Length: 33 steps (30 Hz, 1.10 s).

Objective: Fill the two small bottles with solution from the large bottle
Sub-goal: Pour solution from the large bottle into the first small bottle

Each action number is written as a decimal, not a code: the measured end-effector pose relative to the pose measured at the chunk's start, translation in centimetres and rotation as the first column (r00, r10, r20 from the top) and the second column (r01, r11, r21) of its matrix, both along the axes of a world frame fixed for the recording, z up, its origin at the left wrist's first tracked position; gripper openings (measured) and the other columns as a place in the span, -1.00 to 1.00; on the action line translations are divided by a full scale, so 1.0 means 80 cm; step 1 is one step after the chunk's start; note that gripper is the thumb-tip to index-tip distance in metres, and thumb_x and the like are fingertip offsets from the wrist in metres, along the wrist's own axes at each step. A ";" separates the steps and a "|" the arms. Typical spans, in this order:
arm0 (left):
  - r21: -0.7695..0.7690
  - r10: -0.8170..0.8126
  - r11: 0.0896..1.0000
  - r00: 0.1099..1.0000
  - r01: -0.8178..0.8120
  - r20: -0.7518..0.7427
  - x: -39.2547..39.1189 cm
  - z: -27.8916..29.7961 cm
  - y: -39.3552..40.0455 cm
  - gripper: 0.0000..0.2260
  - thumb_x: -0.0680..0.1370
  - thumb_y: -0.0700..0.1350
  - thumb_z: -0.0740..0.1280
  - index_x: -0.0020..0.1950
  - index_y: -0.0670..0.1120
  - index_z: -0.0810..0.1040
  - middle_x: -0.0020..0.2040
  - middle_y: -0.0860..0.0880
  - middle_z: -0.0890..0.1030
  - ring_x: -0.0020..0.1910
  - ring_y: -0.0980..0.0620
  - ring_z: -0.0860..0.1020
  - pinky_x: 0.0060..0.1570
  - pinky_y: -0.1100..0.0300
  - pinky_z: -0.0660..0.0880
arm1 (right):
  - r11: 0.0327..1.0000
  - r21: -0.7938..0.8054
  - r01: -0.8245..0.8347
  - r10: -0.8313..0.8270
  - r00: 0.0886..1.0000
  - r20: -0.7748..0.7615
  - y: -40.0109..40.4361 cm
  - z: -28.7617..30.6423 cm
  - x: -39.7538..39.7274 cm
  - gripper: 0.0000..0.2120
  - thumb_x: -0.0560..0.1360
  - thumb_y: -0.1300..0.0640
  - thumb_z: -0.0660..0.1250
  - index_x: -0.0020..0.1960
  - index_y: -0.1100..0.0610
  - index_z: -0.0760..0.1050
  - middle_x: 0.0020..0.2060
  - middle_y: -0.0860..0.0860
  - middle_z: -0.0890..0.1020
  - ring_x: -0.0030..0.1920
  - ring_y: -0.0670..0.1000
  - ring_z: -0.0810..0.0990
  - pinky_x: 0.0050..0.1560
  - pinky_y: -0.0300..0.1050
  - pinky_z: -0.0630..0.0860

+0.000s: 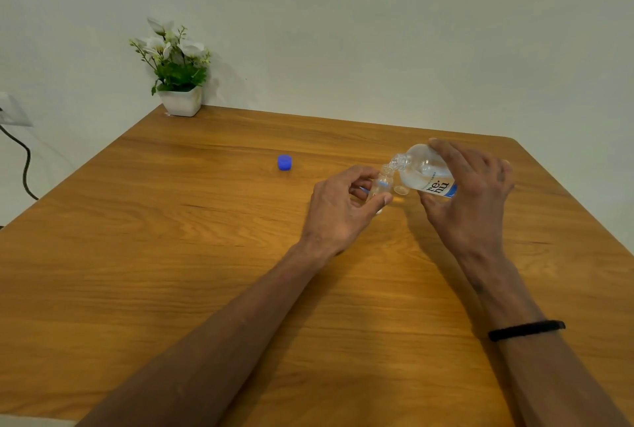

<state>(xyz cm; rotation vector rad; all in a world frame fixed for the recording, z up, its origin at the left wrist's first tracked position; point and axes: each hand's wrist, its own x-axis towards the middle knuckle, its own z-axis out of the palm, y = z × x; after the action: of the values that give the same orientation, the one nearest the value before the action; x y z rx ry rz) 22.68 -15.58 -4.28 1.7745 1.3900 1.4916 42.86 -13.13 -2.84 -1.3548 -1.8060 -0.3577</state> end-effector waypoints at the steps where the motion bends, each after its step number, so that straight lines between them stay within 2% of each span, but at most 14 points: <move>1: 0.000 0.000 1.000 1.000 0.000 0.002 0.000 0.000 0.000 -0.62 0.52 0.02 0.55 0.31 -0.02 0.65 0.07 0.08 0.72 -0.02 0.21 0.67 -0.12 0.43 0.60 | 1.000 -0.001 -0.001 0.001 1.000 0.000 0.000 0.000 0.000 -0.21 0.32 0.19 0.68 0.50 0.00 0.50 0.37 0.04 0.61 0.41 0.20 0.49 0.54 0.43 0.16; 9: -0.003 -0.015 1.000 1.000 0.015 0.010 0.000 0.002 0.000 -0.62 0.53 0.02 0.55 0.31 -0.01 0.65 0.02 0.17 0.67 -0.04 0.27 0.65 -0.13 0.46 0.58 | 1.000 0.014 -0.009 0.009 1.000 0.000 0.001 0.000 0.001 -0.22 0.33 0.20 0.68 0.50 0.01 0.51 0.38 0.05 0.61 0.41 0.21 0.50 0.53 0.45 0.17; 14: 0.002 -0.005 1.000 1.000 0.005 0.021 0.001 -0.002 0.003 -0.63 0.52 0.02 0.56 0.30 -0.02 0.66 0.04 0.12 0.72 -0.02 0.23 0.67 -0.14 0.43 0.58 | 1.000 0.007 -0.009 0.009 1.000 -0.003 0.000 0.000 0.000 -0.21 0.31 0.21 0.69 0.50 0.02 0.52 0.38 0.06 0.61 0.40 0.22 0.50 0.53 0.45 0.17; 24: -0.003 -0.015 1.000 1.000 0.015 0.010 0.000 -0.001 0.001 -0.62 0.53 0.03 0.55 0.32 -0.01 0.65 0.06 0.13 0.70 -0.03 0.27 0.64 -0.13 0.47 0.56 | 1.000 0.004 -0.005 0.005 1.000 -0.002 -0.001 0.001 -0.001 -0.20 0.31 0.21 0.68 0.50 0.01 0.51 0.38 0.05 0.61 0.40 0.21 0.49 0.54 0.45 0.17; 33: -0.009 -0.015 1.000 0.999 0.015 0.030 0.001 -0.004 0.003 -0.64 0.52 0.02 0.55 0.29 0.00 0.67 0.03 0.12 0.72 -0.02 0.20 0.67 -0.13 0.39 0.60 | 1.000 0.023 -0.011 0.011 1.000 0.000 -0.001 0.001 0.000 -0.20 0.29 0.23 0.68 0.49 0.00 0.52 0.36 0.04 0.61 0.39 0.21 0.51 0.53 0.45 0.17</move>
<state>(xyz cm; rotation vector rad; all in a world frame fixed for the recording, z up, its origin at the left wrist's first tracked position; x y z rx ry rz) 22.72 -15.31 -4.60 1.7461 1.3634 1.4959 42.83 -13.18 -2.79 -1.3291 -1.8031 -0.3710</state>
